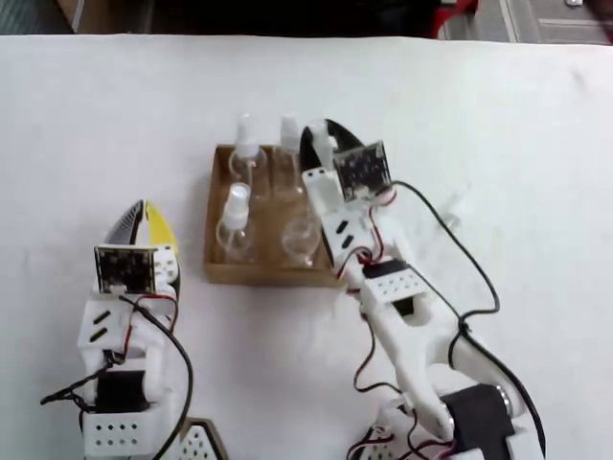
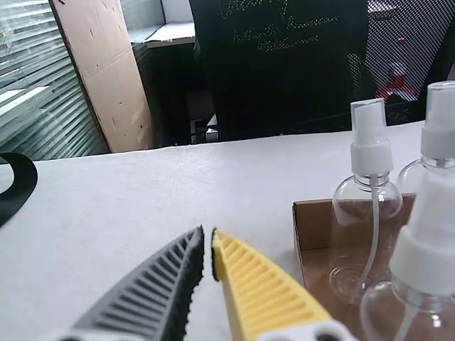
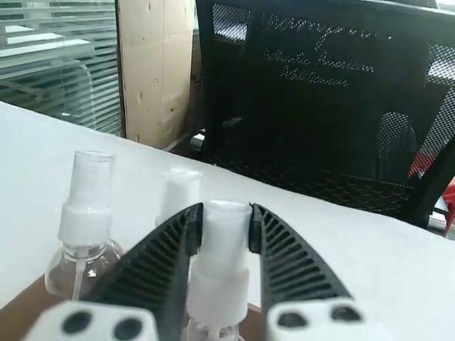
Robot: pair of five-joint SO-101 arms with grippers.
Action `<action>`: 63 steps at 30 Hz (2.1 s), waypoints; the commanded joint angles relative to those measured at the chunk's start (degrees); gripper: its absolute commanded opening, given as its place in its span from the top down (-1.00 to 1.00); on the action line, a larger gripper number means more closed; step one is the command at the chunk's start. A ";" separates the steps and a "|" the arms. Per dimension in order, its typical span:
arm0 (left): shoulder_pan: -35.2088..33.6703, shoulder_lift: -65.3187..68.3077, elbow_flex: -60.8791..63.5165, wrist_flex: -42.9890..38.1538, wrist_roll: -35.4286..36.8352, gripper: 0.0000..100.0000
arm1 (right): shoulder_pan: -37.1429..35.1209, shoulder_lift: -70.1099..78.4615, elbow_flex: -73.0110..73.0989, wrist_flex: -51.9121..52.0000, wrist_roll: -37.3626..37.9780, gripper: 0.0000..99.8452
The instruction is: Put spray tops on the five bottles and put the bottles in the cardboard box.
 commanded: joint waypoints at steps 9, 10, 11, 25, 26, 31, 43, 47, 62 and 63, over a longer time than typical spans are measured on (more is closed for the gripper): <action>0.40 -0.57 -0.18 -1.14 -0.53 0.95 | 0.57 -4.62 3.16 -2.51 0.53 0.96; 0.40 -0.57 -0.18 -1.14 -0.53 0.95 | 0.57 -4.62 3.52 -2.51 0.53 0.96; 0.40 -0.57 -0.18 -1.14 -0.53 0.95 | 0.57 -4.62 3.78 -2.51 0.53 0.96; 0.40 -0.57 -0.18 -1.23 -0.53 0.95 | 0.48 -4.70 5.63 -2.51 0.53 0.96; 0.40 -0.57 -0.18 -1.23 -0.53 0.95 | 0.57 -4.70 5.80 -2.51 0.53 0.96; 0.40 -0.57 -0.18 -1.23 -0.53 0.95 | 0.57 -4.70 5.89 -2.51 0.53 0.96; 0.40 -0.57 -0.18 -1.23 -0.53 0.95 | 0.48 -4.70 5.89 -2.42 0.53 0.72; 0.40 -0.57 -0.18 -1.23 -0.53 0.95 | 0.13 -4.88 5.89 -2.59 0.53 0.72; 0.40 -0.57 -0.18 -1.14 -0.53 0.95 | 1.45 -31.69 7.47 12.53 0.44 0.72; 0.40 -0.57 -0.18 -1.14 -0.53 0.95 | 1.45 -34.15 7.30 14.46 0.44 0.72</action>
